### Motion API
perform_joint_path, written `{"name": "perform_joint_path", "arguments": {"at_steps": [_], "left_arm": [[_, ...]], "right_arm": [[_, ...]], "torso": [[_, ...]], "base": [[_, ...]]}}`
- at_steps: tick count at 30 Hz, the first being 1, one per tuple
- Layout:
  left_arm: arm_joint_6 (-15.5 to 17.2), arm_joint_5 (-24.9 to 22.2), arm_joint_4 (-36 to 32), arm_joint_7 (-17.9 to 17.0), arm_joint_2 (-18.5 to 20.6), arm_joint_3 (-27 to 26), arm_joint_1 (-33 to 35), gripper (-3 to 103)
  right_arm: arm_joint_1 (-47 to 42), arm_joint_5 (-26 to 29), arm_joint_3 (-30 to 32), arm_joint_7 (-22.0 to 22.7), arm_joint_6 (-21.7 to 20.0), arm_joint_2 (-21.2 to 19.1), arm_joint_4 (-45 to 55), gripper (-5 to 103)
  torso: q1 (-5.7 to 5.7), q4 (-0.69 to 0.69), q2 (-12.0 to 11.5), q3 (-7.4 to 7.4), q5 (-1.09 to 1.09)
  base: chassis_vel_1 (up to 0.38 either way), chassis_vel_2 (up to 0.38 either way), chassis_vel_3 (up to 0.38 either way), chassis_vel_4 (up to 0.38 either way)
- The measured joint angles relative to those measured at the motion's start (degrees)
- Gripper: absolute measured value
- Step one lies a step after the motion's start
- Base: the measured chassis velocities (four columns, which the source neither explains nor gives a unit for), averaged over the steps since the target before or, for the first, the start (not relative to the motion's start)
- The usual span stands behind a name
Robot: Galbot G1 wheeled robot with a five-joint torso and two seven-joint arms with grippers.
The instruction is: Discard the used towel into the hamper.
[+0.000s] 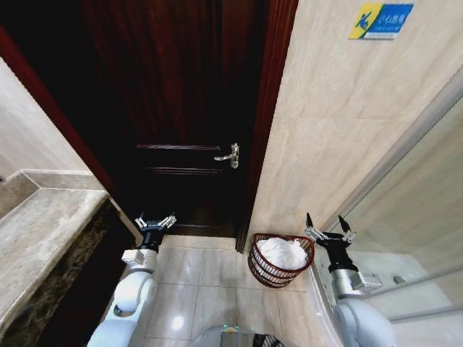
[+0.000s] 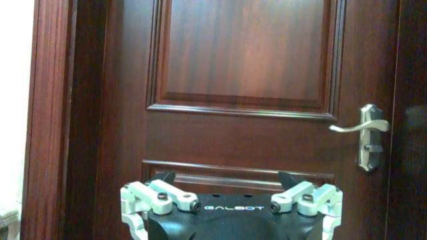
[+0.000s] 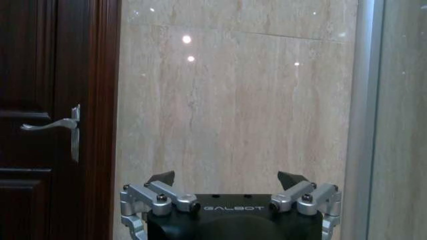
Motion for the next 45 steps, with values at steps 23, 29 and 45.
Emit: {"name": "perform_joint_path", "arguments": {"at_steps": [23, 29, 45], "left_arm": [[-1.2, 0.1, -0.1, -0.1, -0.3, 0.6, 0.0, 100], [-1.7, 1.0, -0.1, -0.1, -0.4, 0.8, 0.1, 100], [-1.7, 1.4, 0.3, -0.2, -0.9, 0.7, -0.1, 100]], "right_arm": [[0.5, 0.1, -0.2, -0.1, 0.1, -0.2, -0.6, 100], [0.9, 0.2, -0.4, -0.1, -0.7, -0.4, -1.2, 100], [0.5, 0.5, -0.1, -0.8, -1.5, -0.8, -1.5, 100]], "torso": [[3.35, 0.00, 7.3, 4.00, 0.00], [3.42, 0.00, 7.6, 4.17, 0.00], [3.18, 0.00, 7.1, 3.90, 0.00]], "base": [[0.000, 0.000, 0.000, 0.000], [0.000, 0.000, 0.000, 0.000], [0.022, -0.019, -0.018, 0.017]]}}
